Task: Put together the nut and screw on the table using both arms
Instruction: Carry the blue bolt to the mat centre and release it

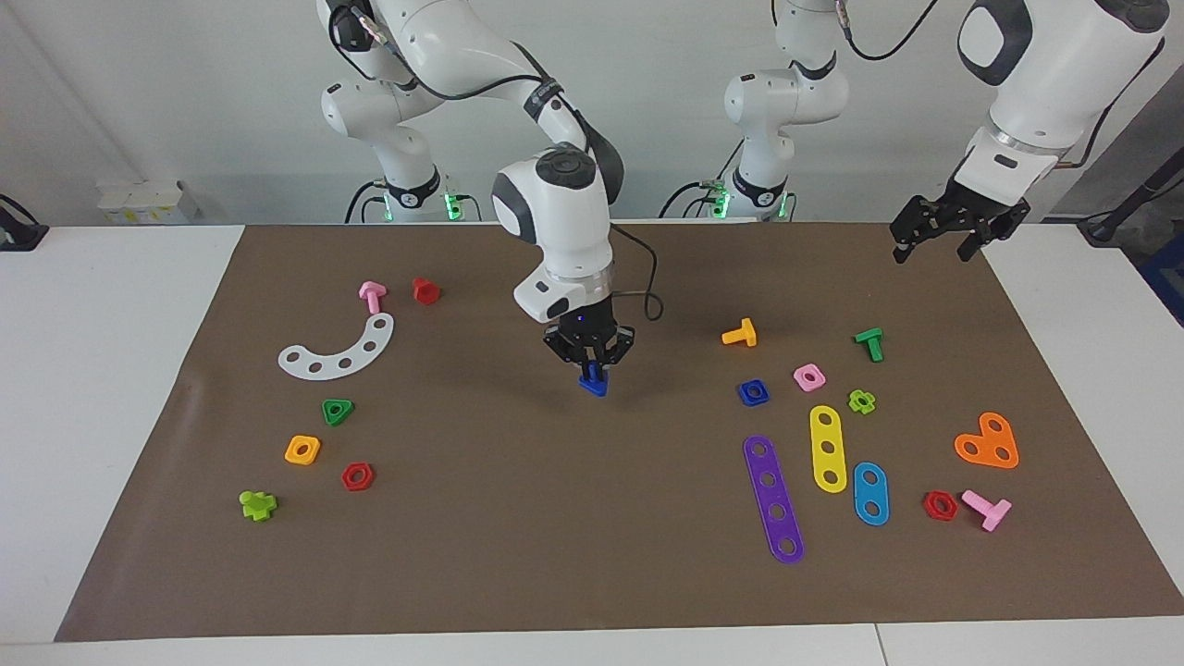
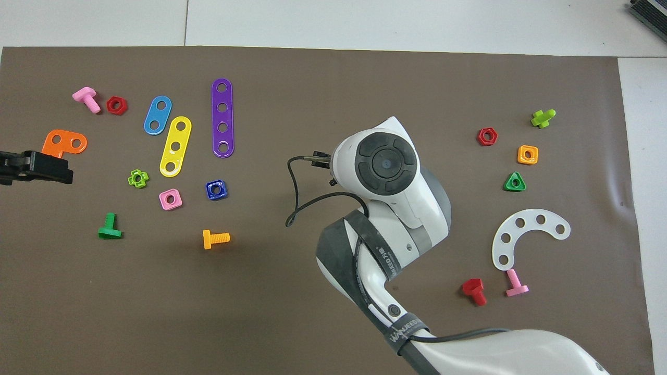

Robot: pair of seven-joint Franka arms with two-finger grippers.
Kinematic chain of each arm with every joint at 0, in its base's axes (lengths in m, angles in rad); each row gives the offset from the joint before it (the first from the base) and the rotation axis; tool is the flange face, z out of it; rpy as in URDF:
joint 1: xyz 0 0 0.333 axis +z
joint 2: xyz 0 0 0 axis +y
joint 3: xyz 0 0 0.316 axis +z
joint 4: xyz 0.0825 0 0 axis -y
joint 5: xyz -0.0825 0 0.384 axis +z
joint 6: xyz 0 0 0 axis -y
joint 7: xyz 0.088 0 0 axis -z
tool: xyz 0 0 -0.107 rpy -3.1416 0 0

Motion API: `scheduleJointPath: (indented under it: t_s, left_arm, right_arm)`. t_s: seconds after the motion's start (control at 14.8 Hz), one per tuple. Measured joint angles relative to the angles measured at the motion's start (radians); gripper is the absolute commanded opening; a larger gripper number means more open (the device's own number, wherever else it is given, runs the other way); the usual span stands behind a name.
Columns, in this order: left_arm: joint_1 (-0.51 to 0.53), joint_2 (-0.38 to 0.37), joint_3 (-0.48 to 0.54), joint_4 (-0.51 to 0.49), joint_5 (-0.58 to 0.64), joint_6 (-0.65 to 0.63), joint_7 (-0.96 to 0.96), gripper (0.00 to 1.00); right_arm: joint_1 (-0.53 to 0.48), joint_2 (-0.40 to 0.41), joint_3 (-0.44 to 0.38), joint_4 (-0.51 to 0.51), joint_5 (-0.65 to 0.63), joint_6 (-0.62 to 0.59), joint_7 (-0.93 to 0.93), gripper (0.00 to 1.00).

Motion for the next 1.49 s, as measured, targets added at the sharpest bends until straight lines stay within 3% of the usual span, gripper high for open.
scheduleJointPath:
  t_s: [0.34,1.01,1.15,1.28,1.49]
  left_arm:
    - [0.000,0.000,0.000,0.000,0.000,0.000,0.000,1.00]
    - [-0.004,0.000,-0.006,0.000,0.000,-0.002,0.001,1.00]
    - [-0.006,0.000,-0.008,-0.001,0.000,-0.002,0.001,1.00]
    - [-0.006,-0.001,-0.010,-0.007,0.000,-0.001,0.002,1.00]
    - [-0.023,-0.018,-0.018,-0.062,0.000,0.023,0.007,1.00]
  right_arm:
    - [0.061,0.086,0.000,0.004,-0.056,0.083,0.119,0.00]
    - [0.067,0.122,-0.002,-0.001,-0.060,0.132,0.170,0.02]
    - [0.067,0.124,-0.002,-0.012,-0.060,0.153,0.173,0.24]
    - [0.067,0.127,-0.002,-0.025,-0.060,0.175,0.177,1.00]
    - [0.067,0.127,-0.002,-0.027,-0.060,0.181,0.180,1.00]
